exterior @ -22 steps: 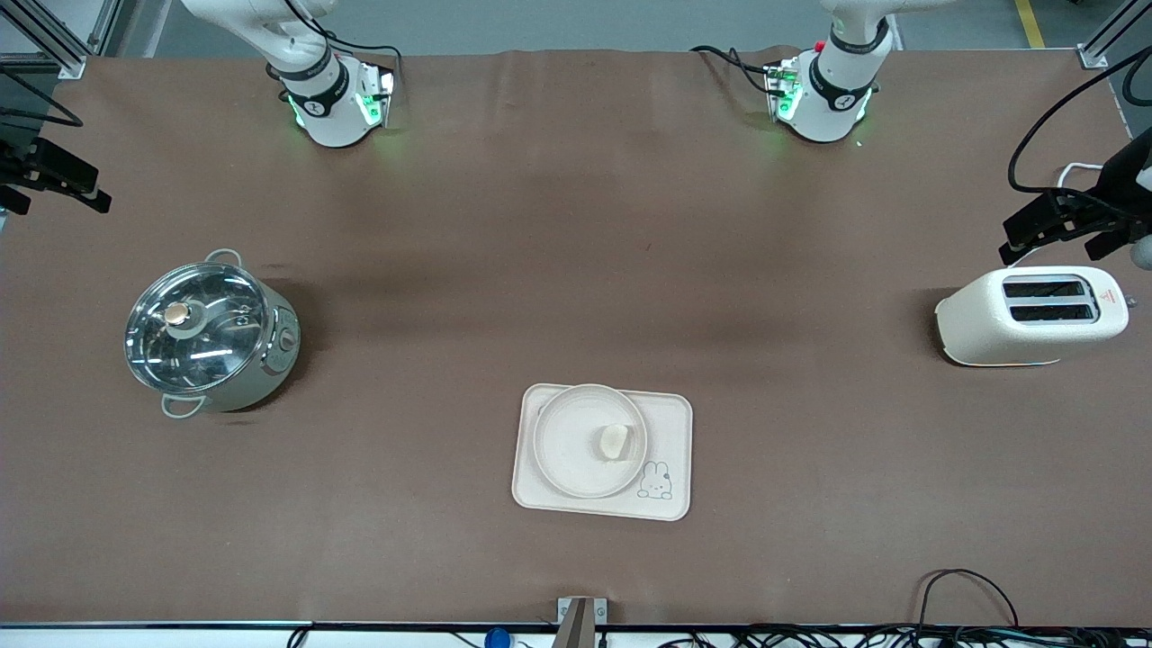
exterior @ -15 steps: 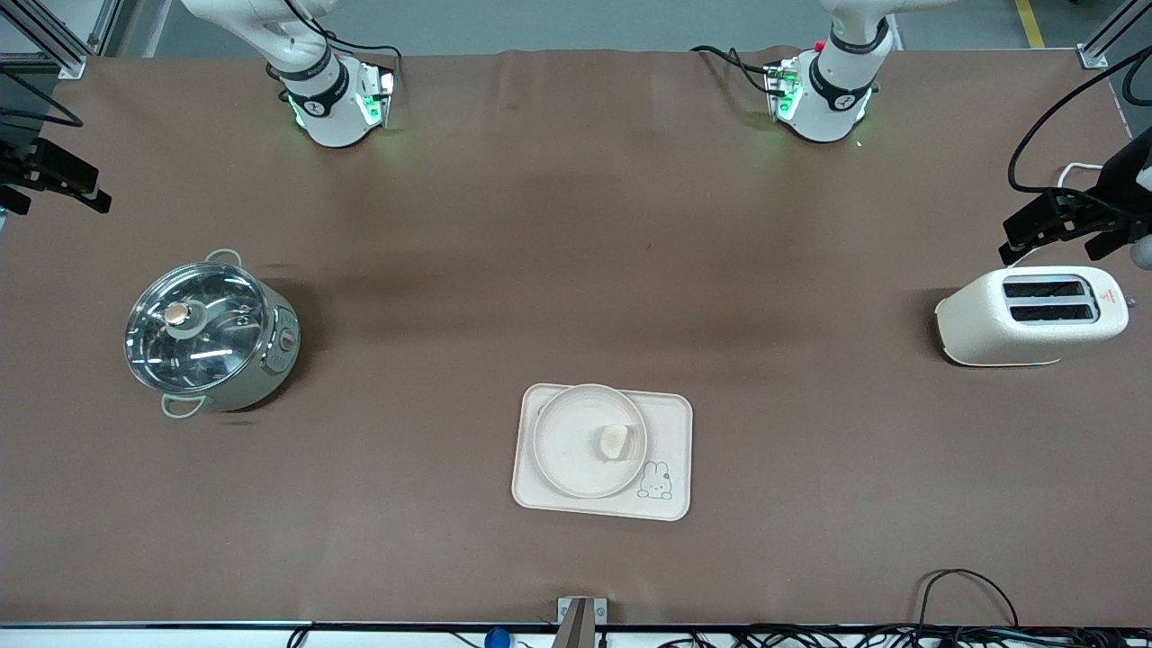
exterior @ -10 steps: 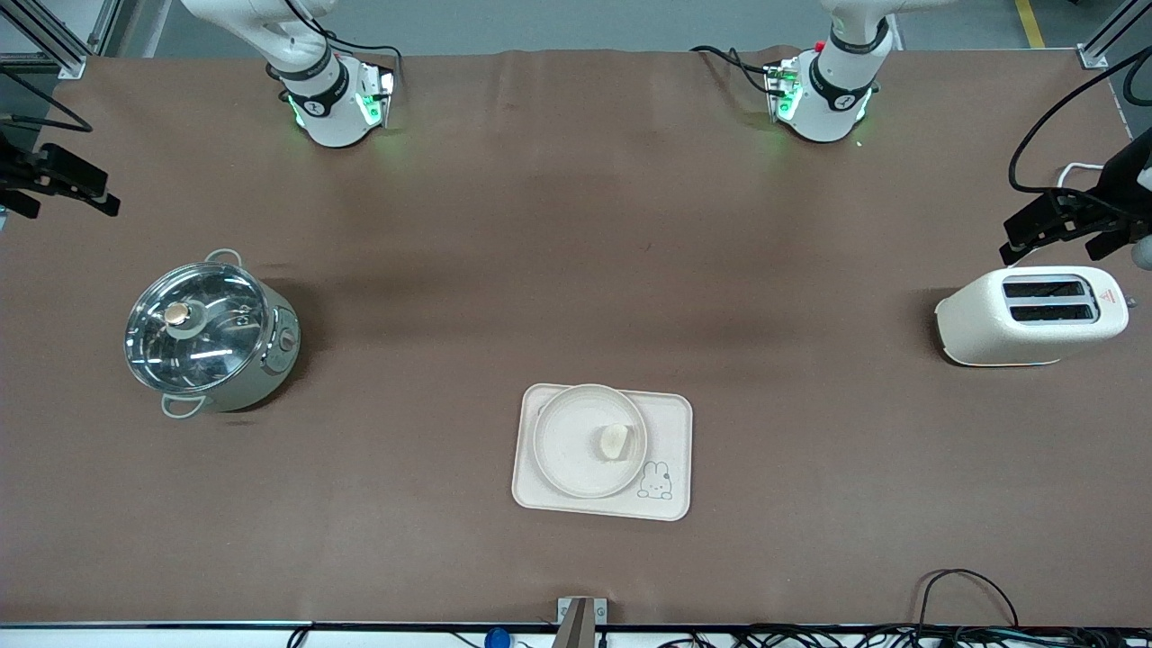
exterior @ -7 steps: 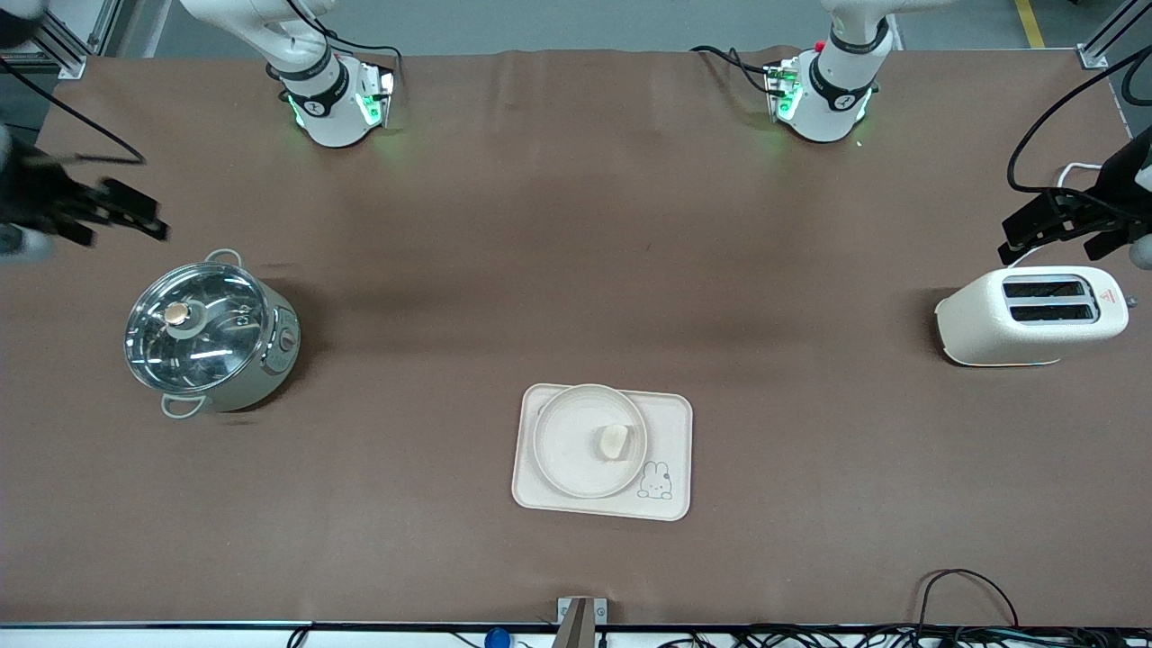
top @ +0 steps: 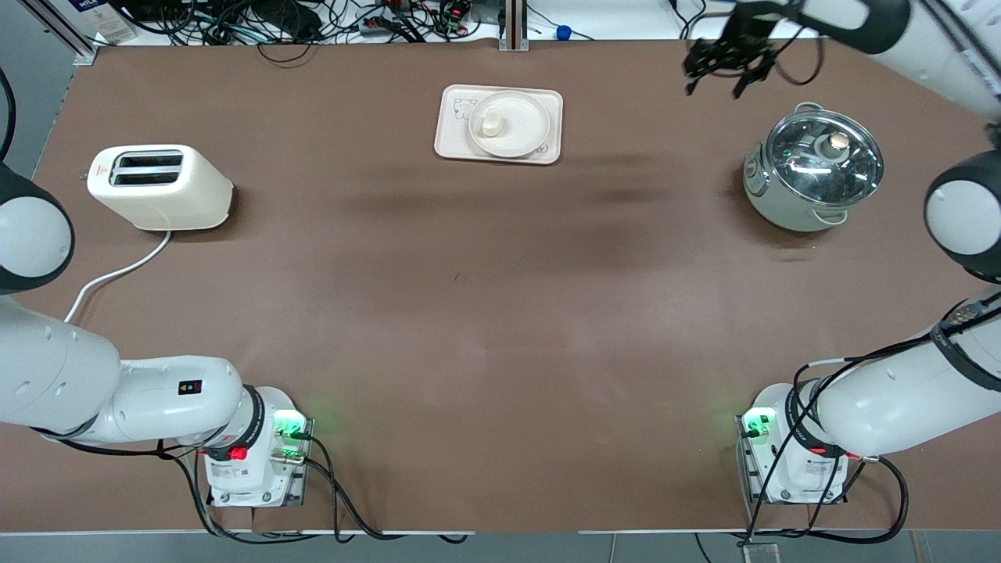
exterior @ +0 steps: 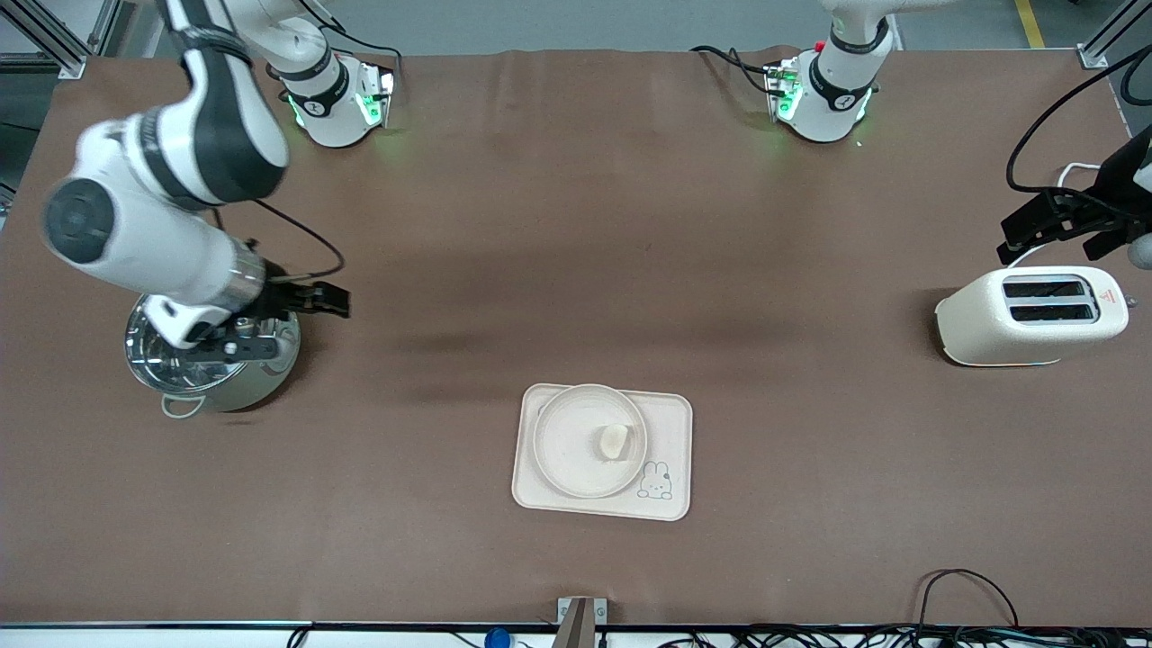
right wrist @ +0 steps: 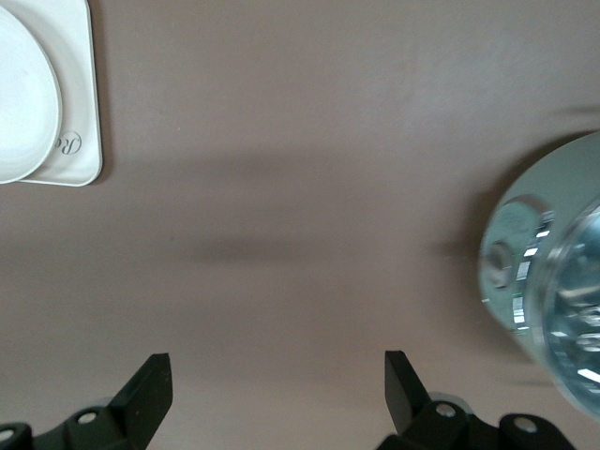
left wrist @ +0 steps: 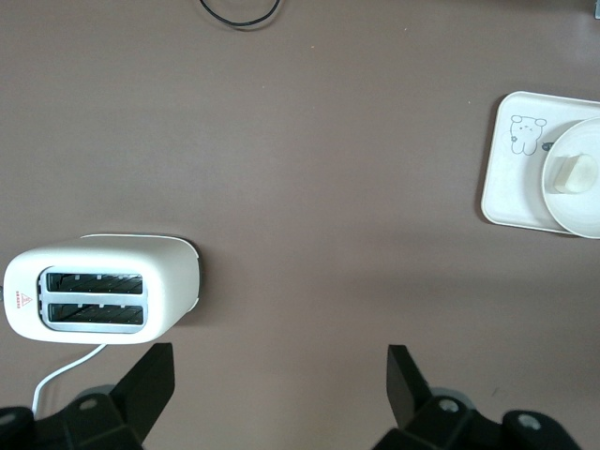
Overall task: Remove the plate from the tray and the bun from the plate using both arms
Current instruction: 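Reach the right gripper over the white plate on the tray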
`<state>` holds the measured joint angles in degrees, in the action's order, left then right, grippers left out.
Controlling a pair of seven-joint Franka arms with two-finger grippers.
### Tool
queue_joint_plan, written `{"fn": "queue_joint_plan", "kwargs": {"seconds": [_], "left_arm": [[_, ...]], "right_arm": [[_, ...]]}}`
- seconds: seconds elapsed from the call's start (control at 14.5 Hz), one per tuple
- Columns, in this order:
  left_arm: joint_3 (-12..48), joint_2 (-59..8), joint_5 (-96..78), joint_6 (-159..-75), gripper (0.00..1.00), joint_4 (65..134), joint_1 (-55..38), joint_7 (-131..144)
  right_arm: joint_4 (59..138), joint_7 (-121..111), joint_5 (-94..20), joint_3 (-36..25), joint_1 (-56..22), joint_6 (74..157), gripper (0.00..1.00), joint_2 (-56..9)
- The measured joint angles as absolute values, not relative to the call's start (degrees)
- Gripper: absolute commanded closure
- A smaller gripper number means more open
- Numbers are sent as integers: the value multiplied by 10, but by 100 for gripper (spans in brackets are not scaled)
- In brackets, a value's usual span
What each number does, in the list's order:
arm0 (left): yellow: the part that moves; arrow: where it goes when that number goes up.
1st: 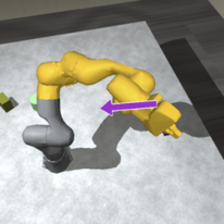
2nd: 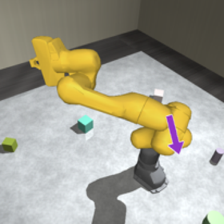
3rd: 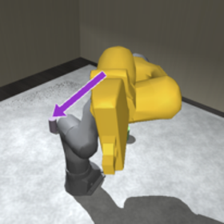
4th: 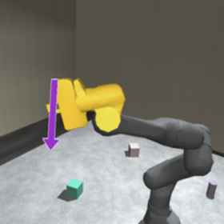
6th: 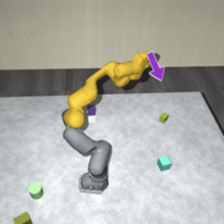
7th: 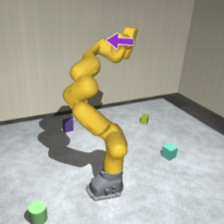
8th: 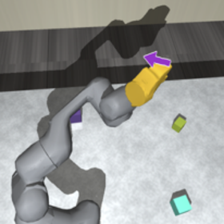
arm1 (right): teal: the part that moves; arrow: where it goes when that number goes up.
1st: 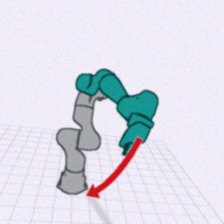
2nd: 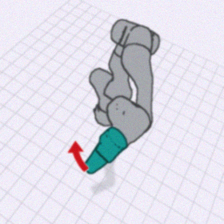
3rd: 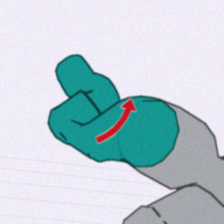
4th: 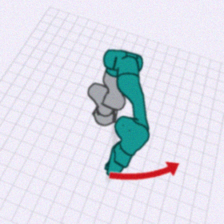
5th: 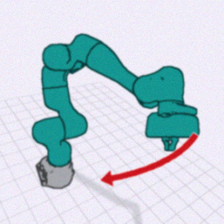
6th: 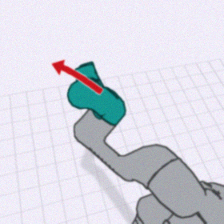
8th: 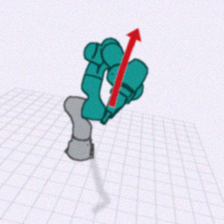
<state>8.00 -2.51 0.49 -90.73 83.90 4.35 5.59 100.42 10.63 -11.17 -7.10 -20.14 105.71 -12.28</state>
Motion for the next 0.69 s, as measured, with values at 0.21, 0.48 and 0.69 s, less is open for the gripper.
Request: {"fn": "queue_joint_plan", "kwargs": {"seconds": [0.21,0.48,0.69], "left_arm": [[80,-25,5,-907,0,839,43,56],[80,-25,5,-907,0,839,44,56],[80,-25,5,-907,0,839,44,56]], "right_arm": [[1005,114,-198,-71,-213,1115,0,-158],[992,161,-246,-71,-280,1246,0,-243],[932,211,-256,-71,-315,1268,0,-312]]}}
